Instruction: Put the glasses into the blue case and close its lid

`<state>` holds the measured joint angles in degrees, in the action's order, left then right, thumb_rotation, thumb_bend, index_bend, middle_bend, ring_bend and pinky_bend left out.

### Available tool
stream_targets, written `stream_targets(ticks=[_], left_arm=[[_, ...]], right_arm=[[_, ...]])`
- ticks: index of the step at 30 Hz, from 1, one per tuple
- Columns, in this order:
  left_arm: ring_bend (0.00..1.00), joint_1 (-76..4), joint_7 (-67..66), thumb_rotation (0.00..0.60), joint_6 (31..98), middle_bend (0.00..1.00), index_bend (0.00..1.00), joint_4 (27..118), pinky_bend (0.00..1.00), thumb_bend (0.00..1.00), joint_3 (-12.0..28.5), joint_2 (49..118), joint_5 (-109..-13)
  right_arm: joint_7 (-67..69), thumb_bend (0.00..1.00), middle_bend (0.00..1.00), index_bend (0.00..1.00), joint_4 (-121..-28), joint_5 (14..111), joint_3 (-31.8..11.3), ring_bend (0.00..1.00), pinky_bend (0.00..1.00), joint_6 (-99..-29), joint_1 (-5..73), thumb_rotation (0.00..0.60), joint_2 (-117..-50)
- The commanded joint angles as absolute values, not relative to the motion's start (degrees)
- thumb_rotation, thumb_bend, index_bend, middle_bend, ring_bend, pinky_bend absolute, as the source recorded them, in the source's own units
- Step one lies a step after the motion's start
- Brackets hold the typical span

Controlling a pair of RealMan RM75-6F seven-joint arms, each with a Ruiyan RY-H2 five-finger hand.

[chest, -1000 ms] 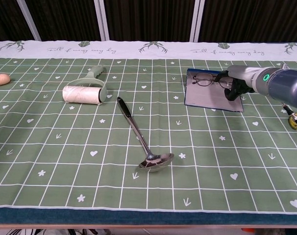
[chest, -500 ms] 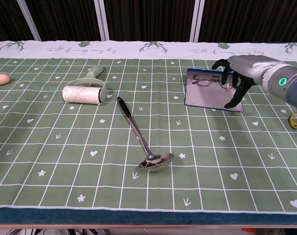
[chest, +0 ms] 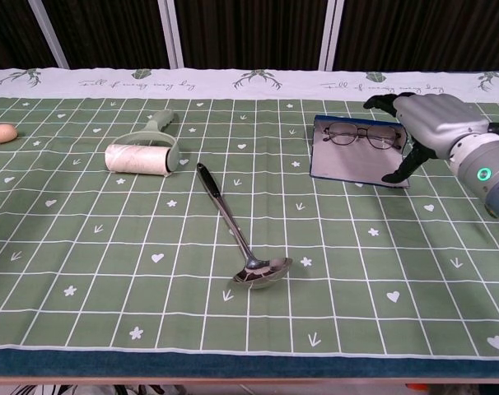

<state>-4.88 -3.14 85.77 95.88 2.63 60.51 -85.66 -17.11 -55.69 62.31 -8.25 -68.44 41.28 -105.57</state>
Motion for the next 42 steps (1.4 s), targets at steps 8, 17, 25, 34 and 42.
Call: stream_targets(ticks=[8,17,25,34,42], left_arm=[[0.00,-4.8,-3.4,0.600,86.1,0.00,0.10,95.8,0.00,0.32,2.8,60.7,-85.5],[0.00,-4.7,-3.5,0.600,86.2,0.00,0.10,95.6,0.00,0.32,2.8,60.9,-85.4],[0.00,-4.7,-3.6,0.600,86.3,0.00,0.10,95.9,0.00,0.32,3.0,60.8,-85.2],[0.00,-4.6,-3.6,0.600,86.3,0.00,0.10,95.9,0.00,0.32,3.0,60.9,-85.1],[0.00,-4.6,-3.7,0.600,86.4,0.00,0.10,95.8,0.00,0.32,3.0,60.9,-85.3]], right_arm=[[-16.1,0.00,0.13,0.15,-50.5,63.0,-10.5,0.11,0.22,-66.3,41.2,0.600,-109.4],[-16.1,0.00,0.13,0.15,-48.9,63.3,-11.7,0.11,0.22,-64.5,41.3,0.600,-110.3],[-16.5,0.00,0.13,0.15,-48.2,63.4,-12.6,0.11,0.22,-62.8,41.2,0.600,-110.8],[-16.6,0.00,0.13,0.15,-47.5,63.2,-13.8,0.11,0.22,-61.0,41.0,0.600,-111.1],[-16.3,0.03,0.13,0.15,-47.4,64.0,-14.2,0.11,0.22,-60.9,40.9,0.600,-111.1]])
